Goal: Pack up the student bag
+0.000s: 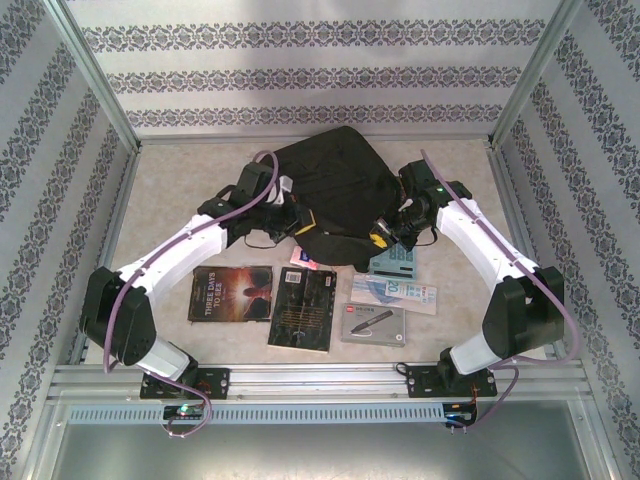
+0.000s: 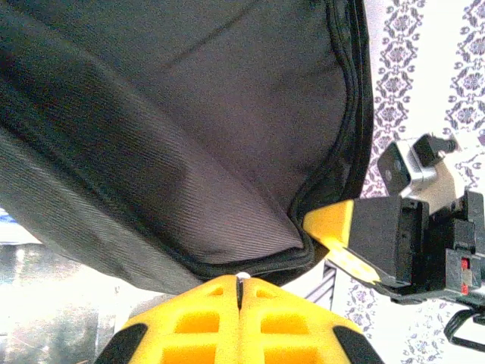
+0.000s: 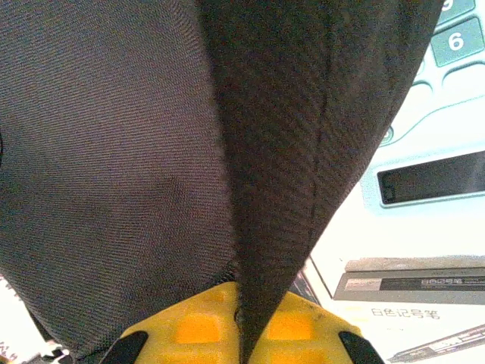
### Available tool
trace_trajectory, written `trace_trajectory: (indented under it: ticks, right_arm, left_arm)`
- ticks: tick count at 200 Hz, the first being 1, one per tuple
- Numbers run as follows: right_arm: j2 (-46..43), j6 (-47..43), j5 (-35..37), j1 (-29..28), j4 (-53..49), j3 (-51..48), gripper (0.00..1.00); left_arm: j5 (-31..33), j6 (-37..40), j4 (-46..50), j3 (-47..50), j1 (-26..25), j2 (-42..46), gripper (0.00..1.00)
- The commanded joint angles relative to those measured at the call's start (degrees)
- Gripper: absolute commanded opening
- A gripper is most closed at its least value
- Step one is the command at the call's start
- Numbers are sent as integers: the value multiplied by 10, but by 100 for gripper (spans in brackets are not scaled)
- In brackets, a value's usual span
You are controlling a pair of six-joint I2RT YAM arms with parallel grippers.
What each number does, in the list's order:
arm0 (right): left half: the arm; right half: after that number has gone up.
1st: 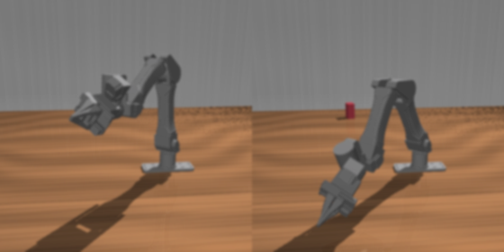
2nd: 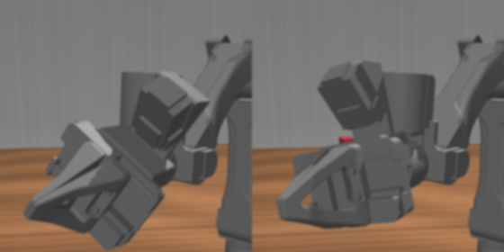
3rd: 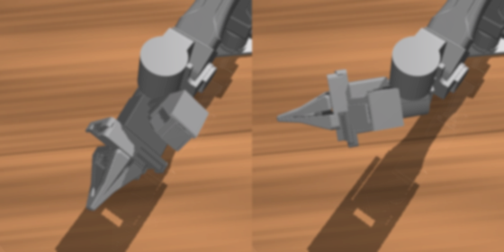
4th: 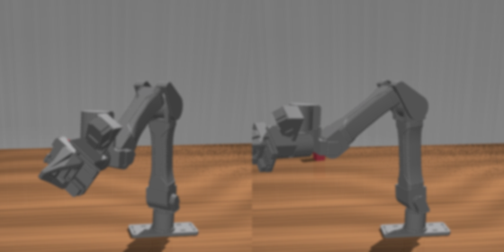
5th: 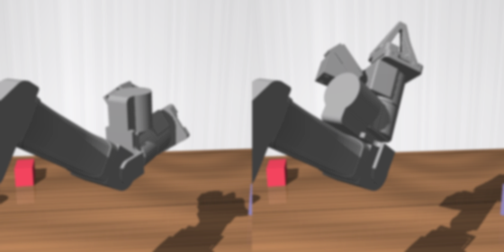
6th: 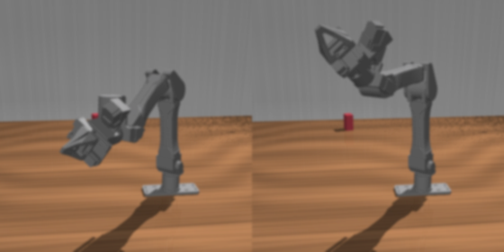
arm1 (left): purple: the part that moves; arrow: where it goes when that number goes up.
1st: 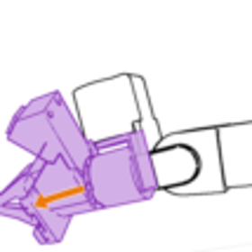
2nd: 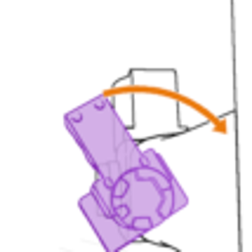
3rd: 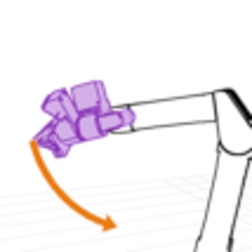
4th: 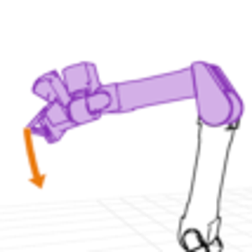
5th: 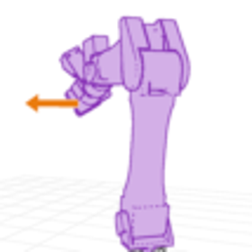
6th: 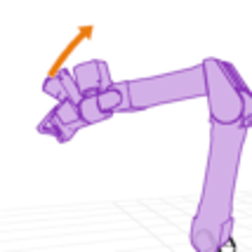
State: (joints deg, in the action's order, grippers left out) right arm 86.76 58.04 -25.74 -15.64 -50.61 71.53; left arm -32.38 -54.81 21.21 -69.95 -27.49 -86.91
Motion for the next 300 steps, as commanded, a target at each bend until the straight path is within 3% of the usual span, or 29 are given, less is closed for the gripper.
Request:
trace_trajectory:
  ticks: [1,69,99,166,222,300]
  right_arm:
    - [3,-29,39,2,-35,14,0]
    - [4,-59,48,-4,-48,28,0]
    - [6,-71,46,-9,-48,35,0]
    - [16,-100,68,-25,-70,66,0]
    - [29,-110,71,-47,-72,89,0]
    - [46,-145,79,-68,-86,122,0]
  left_arm:
    - [6,25,8,1,30,25,0]
    - [3,20,-13,40,108,17,0]
    - [11,49,1,12,122,-3,0]
    - [83,140,73,-73,125,-45,0]
    - [45,205,95,-156,87,-85,0]
    - [112,314,173,-216,54,-100,0]
